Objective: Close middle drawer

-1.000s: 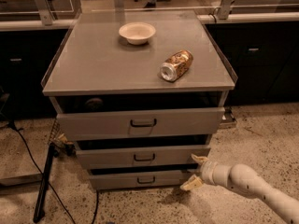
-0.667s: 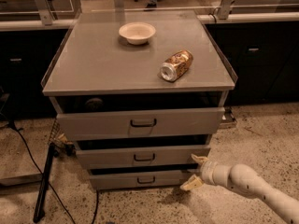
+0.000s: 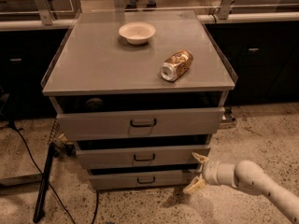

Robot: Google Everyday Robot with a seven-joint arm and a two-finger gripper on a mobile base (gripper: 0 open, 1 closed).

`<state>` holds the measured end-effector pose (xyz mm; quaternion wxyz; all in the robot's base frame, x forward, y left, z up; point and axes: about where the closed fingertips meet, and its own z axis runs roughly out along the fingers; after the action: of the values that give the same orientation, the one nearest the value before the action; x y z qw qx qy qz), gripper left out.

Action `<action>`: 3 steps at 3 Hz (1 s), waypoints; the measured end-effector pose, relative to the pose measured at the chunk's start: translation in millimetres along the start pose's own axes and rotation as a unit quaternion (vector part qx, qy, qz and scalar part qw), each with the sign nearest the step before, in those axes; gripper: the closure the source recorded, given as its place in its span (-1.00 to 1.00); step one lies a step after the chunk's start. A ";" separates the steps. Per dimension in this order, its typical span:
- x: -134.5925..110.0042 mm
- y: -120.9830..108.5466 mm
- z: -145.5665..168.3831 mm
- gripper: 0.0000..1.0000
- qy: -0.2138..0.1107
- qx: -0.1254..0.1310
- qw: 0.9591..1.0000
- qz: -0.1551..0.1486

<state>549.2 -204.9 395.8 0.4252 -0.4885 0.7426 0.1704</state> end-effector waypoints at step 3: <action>-11.3 51.2 -53.0 -1.00 -0.062 -0.197 0.978 0.026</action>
Offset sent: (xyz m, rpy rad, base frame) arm -0.0911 -0.0037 0.0426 0.2020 0.2268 0.3687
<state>481.8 -210.0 427.2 0.3612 -0.5320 0.6788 0.3547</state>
